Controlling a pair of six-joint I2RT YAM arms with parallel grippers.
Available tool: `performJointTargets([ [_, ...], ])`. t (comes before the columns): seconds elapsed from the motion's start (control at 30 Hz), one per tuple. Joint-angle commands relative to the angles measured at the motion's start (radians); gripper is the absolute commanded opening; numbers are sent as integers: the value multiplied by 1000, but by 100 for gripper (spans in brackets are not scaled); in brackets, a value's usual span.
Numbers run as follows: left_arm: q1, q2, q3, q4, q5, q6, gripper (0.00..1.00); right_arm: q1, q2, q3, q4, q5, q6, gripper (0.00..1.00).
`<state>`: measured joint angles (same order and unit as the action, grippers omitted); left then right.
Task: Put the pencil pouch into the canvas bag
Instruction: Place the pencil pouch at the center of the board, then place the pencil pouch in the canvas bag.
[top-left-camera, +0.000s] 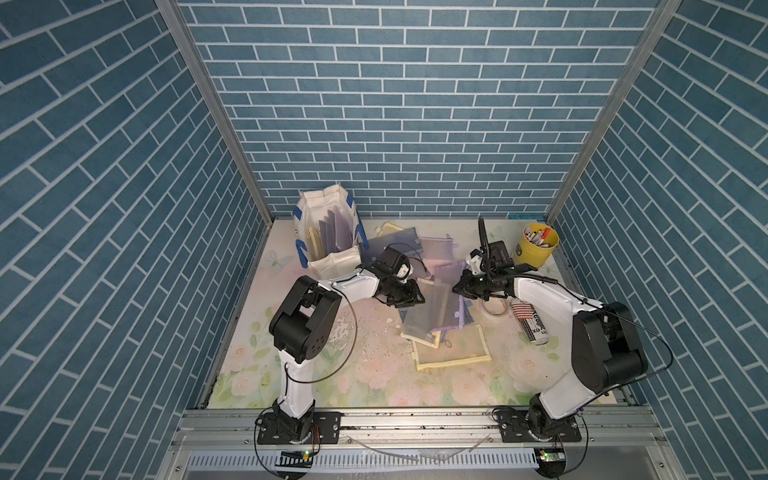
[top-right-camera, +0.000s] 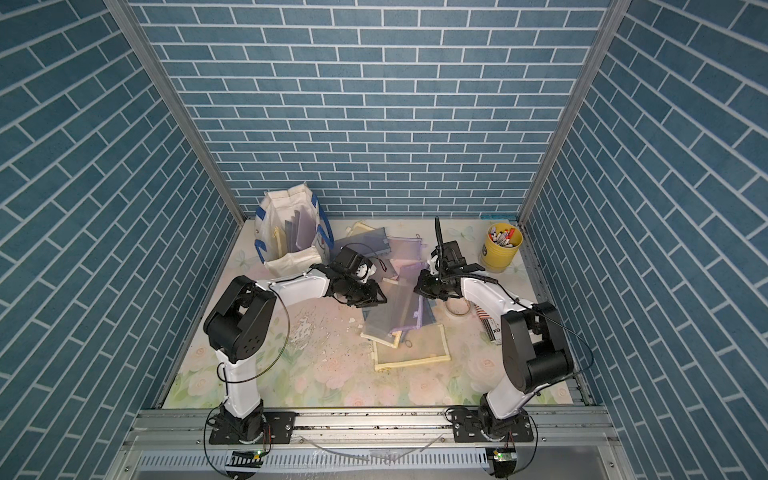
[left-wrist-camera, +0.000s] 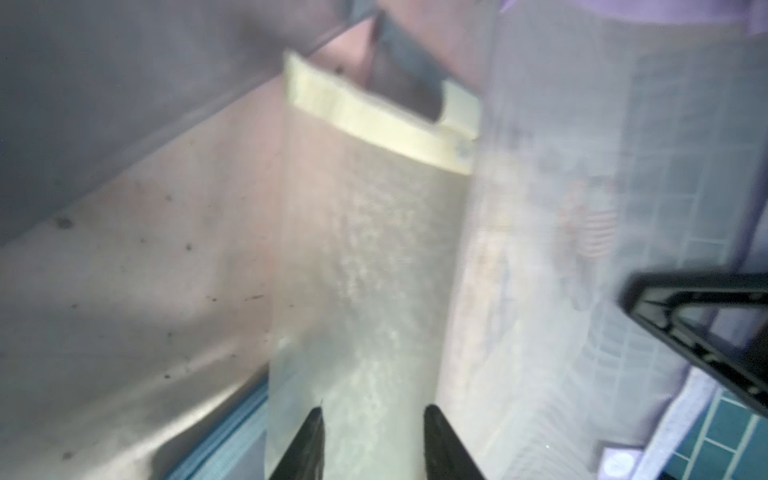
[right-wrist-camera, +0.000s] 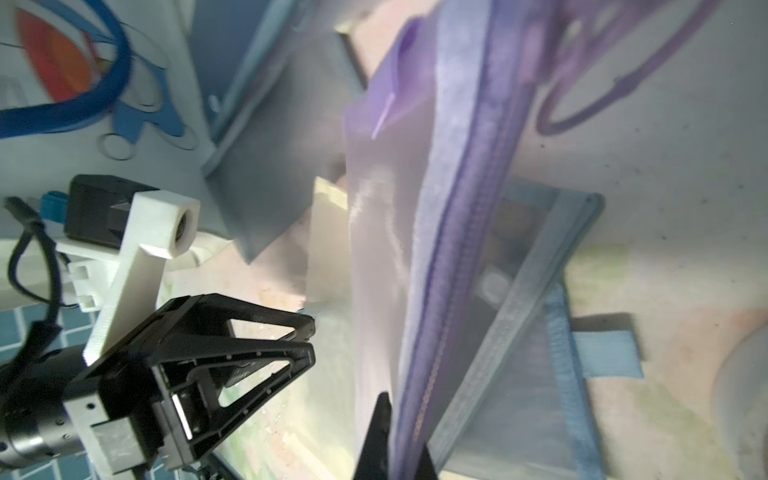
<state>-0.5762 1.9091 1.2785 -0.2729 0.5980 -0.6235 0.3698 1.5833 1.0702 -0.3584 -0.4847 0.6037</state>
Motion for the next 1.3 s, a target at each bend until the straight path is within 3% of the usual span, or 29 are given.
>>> performJointTargets([
  [0.0,7,-112,61,54,43,-29,68,-3,-59,79,73,-109,-31,0],
  [0.13,37,-202,82,126,77,-67,88,-5,-72,115,207,-230,55,0],
  [0.3,122,-295,119,146,118,-74,99,-5,-58,167,422,-319,225,0],
  [0.5,211,-358,153,71,150,-34,99,-4,-27,274,514,-379,313,0],
  [0.7,189,-358,131,176,194,-82,96,7,13,317,602,-423,391,0],
  [0.87,165,-331,128,301,217,-149,83,27,51,354,577,-433,392,0],
  [1.03,165,-310,120,386,242,-209,61,35,63,370,575,-434,392,0],
  [1.27,166,-319,127,366,237,-186,22,44,92,404,537,-448,388,0],
])
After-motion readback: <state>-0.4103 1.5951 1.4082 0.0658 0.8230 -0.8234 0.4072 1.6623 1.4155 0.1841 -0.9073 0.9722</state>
